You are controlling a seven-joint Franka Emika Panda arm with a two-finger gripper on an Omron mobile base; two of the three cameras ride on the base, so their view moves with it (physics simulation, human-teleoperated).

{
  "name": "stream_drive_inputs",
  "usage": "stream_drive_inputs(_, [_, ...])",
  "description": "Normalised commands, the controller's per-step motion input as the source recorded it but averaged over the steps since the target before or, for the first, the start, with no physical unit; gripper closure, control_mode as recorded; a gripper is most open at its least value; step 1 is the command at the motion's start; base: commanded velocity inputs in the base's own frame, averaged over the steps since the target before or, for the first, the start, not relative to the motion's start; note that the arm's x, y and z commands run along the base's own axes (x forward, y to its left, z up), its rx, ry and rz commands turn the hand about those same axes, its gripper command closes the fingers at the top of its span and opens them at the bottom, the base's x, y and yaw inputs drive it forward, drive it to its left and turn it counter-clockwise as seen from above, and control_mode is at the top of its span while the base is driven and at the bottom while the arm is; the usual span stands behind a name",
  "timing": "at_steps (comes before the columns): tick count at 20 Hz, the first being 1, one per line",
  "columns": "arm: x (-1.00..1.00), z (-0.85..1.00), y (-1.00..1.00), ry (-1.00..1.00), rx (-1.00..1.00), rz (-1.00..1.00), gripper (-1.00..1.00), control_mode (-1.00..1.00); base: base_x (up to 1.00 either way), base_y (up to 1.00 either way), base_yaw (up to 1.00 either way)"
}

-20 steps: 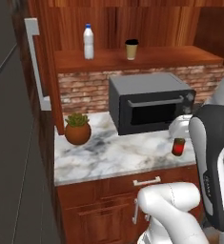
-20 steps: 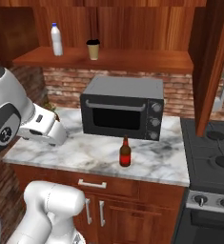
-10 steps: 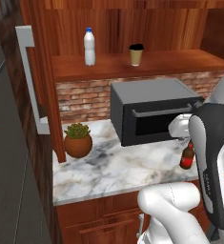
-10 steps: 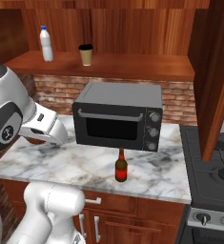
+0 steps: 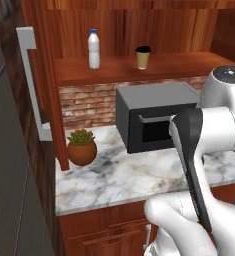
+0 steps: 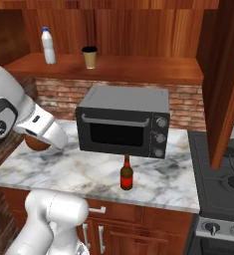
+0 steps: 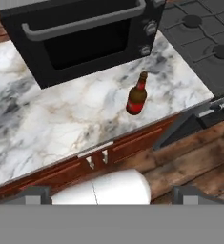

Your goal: Sort all alcoholic drinks to one cabinet, and non-alcoholic drinks to the other.

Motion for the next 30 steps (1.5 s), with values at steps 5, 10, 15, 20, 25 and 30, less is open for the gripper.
stream_drive_inputs(5, [0.32,-0.23,-0.06,-0.01,-0.05,-0.39,-1.00,-1.00,0.00,0.00,0.00])
stream_drive_inputs(10, [0.48,-0.26,-0.18,-0.03,-0.05,-0.36,-1.00,-1.00,0.00,0.00,0.00])
stream_drive_inputs(15, [0.43,-0.30,-0.16,-0.09,-0.06,-0.32,-1.00,-1.00,0.00,0.00,0.00])
stream_drive_inputs(20, [0.19,-0.29,-0.27,-0.12,-0.02,-0.09,-1.00,-1.00,0.00,0.00,0.00])
stream_drive_inputs(25, [0.25,-0.25,-0.29,-0.12,-0.03,0.00,-1.00,-1.00,0.00,0.00,0.00])
stream_drive_inputs(30, [0.33,-0.21,-0.13,-0.06,-0.10,0.00,-1.00,-1.00,0.00,0.00,0.00])
